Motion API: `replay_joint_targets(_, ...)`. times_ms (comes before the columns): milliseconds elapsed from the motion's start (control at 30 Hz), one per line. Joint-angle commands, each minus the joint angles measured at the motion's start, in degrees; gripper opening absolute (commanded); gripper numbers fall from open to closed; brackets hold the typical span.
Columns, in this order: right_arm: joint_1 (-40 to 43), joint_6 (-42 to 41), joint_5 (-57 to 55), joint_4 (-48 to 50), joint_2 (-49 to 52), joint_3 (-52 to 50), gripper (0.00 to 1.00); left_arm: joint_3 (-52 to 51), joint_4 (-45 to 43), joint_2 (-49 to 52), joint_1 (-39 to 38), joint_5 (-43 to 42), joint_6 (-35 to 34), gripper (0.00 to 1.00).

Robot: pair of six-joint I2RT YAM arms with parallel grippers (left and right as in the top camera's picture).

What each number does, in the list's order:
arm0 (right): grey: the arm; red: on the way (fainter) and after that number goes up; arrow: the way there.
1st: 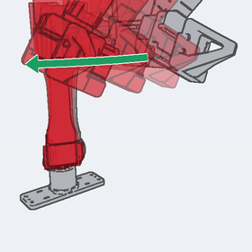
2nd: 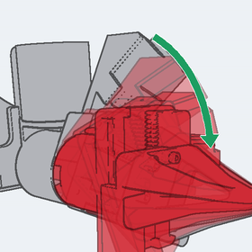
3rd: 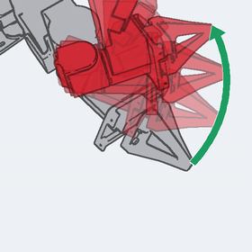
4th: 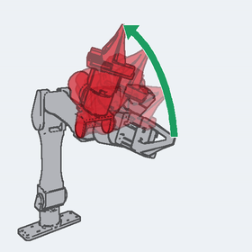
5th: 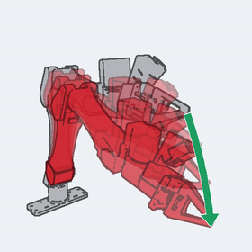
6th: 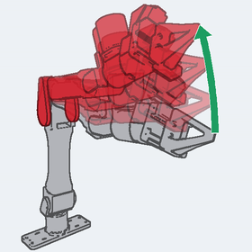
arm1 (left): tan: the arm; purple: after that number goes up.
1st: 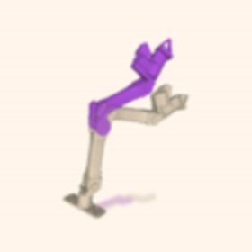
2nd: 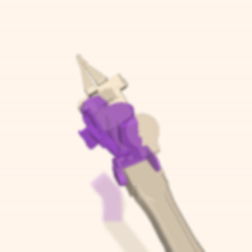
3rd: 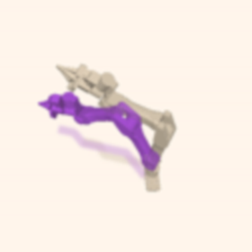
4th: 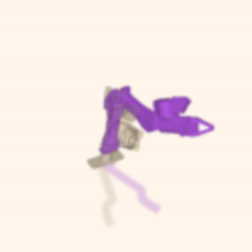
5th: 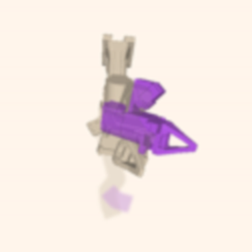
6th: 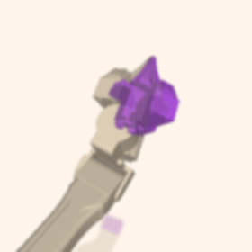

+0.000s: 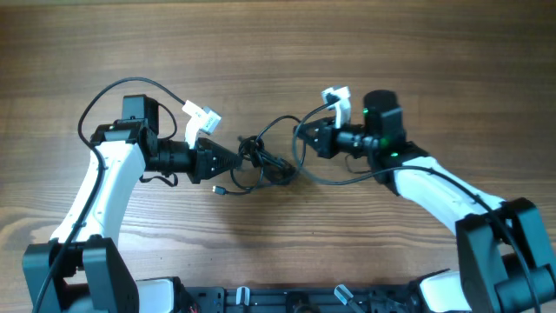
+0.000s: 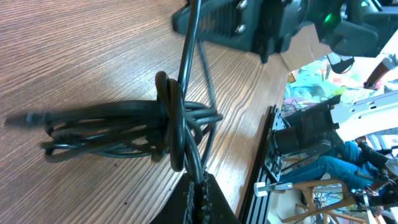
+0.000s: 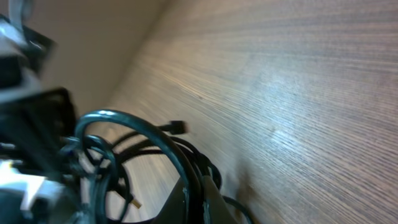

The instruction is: Untangle cables

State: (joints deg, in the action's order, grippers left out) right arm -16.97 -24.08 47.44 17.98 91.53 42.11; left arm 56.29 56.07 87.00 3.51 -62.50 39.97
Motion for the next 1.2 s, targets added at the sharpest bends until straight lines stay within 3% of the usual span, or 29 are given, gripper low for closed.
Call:
replay_joint_targets(0, 5.2, -6.4, 5.6, 0.6, -1.8, -0.1, 0.04, 0.0, 0.1, 0.2, 0.2, -1.0, -0.2, 0.04)
replay_joint_targets(267, 15.2, -18.3, 12.5, 1.1, -1.8, -0.1, 0.04, 0.0, 0.0, 0.2, 0.2, -0.8, -0.2, 0.04)
replay_joint_targets(533, 16.6, -17.8, 8.7, -9.2, -1.7, -0.1, 0.04, 0.0, 0.0, 0.2, 0.2, -0.8, -0.2, 0.04)
replay_joint_targets(867, 16.5, -10.4, -1.4, -24.4, -1.7, -0.1, 0.09, 0.0, 0.0, 0.2, 0.2, -0.8, -0.2, 0.04)
replay_joint_targets(1000, 16.5, -10.4, -2.0, -26.1, -1.7, -0.1, 0.47, 0.0, -0.1, 0.2, 0.2, -0.8, -0.2, 0.04)
replay_joint_targets(1067, 16.5, -10.3, -2.0, -26.1, -1.7, -0.1, 0.56, 0.0, -0.1, 0.2, 0.2, -0.9, -0.2, 0.04)
replay_joint_targets(1167, 15.1, -4.9, 0.5, -25.4, -1.8, -0.1, 0.56, 0.0, -0.1, 0.2, 0.2, -0.9, -0.2, 0.04)
